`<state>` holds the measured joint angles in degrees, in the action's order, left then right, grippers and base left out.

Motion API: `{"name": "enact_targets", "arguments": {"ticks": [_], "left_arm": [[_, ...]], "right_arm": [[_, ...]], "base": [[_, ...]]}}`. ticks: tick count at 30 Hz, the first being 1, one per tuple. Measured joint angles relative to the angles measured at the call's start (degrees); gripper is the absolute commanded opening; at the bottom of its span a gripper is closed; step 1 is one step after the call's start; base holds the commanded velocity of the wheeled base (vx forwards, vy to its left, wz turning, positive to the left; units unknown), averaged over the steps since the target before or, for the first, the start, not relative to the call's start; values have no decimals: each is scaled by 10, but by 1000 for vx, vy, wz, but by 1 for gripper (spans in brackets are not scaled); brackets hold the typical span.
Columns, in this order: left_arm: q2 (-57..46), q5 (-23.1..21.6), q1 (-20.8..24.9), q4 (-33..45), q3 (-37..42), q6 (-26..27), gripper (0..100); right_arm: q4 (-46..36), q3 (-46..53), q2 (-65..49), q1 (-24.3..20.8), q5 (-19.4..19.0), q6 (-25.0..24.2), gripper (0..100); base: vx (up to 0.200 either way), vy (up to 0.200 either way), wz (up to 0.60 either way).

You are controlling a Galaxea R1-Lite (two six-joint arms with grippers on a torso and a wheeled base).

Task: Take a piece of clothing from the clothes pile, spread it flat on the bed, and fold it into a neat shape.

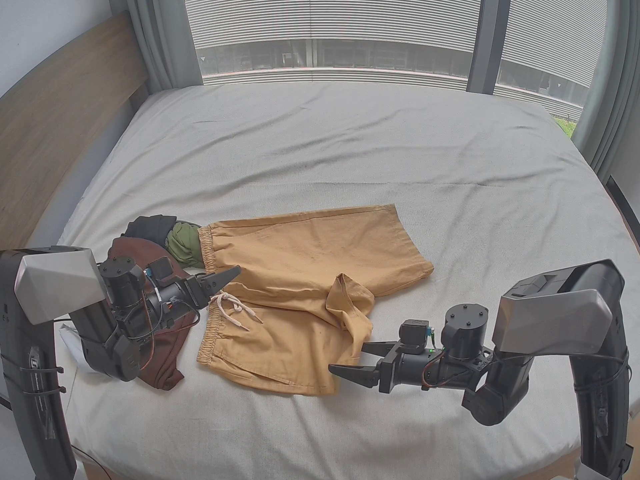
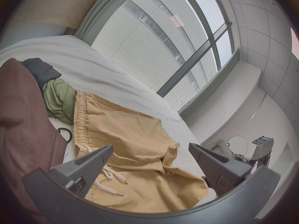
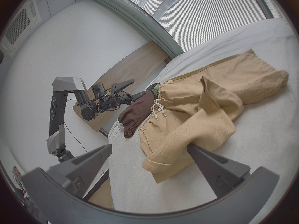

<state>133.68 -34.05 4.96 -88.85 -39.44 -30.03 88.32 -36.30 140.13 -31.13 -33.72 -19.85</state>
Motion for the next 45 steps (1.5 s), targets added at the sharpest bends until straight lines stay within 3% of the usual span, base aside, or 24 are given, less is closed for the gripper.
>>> {"name": "enact_targets", "arguments": {"ticks": [12, 19, 33, 45], "left_arm": [[0, 0, -1, 0, 0, 0, 100], [0, 0, 1, 0, 0, 0, 100], [0, 0, -1, 0, 0, 0, 100], [0, 0, -2, 0, 0, 0, 100]], "right_arm": [[0, -15, 47, 1, 25, -8, 100], [0, -4, 59, 27, 28, -5, 100], [0, -75, 113, 73, 26, -10, 100], [3, -37, 114, 67, 26, -23, 100]], "base": [[0, 0, 0], [0, 0, 0], [0, 0, 0], [0, 0, 0]]}}
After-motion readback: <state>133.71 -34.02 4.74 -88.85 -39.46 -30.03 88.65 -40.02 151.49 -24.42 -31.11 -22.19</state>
